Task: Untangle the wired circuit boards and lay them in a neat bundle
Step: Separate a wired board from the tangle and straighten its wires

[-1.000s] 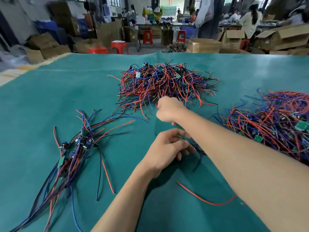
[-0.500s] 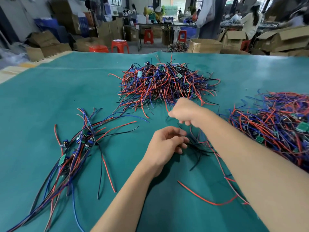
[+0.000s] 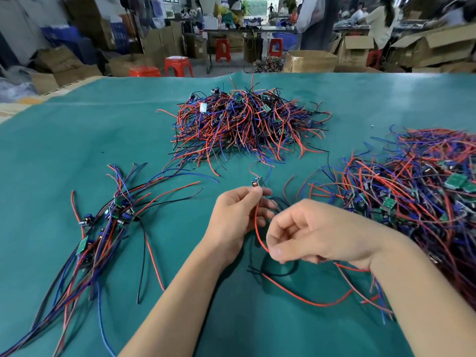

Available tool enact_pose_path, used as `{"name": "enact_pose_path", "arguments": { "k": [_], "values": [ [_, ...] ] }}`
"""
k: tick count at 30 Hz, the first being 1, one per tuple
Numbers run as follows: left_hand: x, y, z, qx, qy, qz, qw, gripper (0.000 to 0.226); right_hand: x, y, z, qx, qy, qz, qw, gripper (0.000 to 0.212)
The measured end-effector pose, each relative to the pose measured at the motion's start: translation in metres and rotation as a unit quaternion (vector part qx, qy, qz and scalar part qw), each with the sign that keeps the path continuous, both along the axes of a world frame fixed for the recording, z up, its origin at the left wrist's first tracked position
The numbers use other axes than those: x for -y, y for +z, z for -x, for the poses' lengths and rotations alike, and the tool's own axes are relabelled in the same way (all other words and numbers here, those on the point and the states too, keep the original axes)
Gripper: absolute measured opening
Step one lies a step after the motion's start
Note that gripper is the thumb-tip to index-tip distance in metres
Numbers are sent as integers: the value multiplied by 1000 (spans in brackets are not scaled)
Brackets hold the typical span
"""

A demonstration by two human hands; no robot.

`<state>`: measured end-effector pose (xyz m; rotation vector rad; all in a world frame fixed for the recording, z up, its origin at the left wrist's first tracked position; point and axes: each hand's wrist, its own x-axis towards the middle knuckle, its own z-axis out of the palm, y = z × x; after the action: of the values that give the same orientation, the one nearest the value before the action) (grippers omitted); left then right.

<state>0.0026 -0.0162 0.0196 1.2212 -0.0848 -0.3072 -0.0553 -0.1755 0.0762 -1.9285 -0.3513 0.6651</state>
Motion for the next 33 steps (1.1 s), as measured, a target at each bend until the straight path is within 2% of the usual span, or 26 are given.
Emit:
{"name": "enact_pose_path", "arguments": {
  "k": [3, 6, 8, 10, 15, 19, 22, 26, 33],
  "values": [
    [-1, 0, 0, 12, -8, 1, 1000, 18, 10, -3, 3, 10, -46, -72, 996, 4],
    [-1, -1, 2, 36, -21, -26, 999, 18, 26, -6, -7, 53, -243, -191, 950, 15],
    [-1, -1, 4, 56, -35, -40, 997, 18, 30, -12, -12, 87, -335, -198, 917, 10],
    [-1, 0, 6, 78, -56, -53, 994, 15, 20, -23, -16, 105, -369, -172, 907, 13],
    [-2, -2, 9, 128, -87, -95, 983, 17, -8, -39, -19, 134, -400, -162, 892, 22],
    [-3, -1, 9, 135, -93, -121, 979, 13, 1, -32, -19, 9, -384, -276, 881, 2],
    [-4, -2, 9, 141, -104, -127, 976, 7, 5, -30, -19, -44, -351, -276, 894, 13],
    [-4, -4, 9, 157, -117, -92, 976, 10, 9, -30, -19, -88, -314, -284, 902, 40],
    [-6, -5, 8, 168, -161, -81, 969, 7, 16, -33, -21, -100, -255, -338, 900, 17]
  ]
}}
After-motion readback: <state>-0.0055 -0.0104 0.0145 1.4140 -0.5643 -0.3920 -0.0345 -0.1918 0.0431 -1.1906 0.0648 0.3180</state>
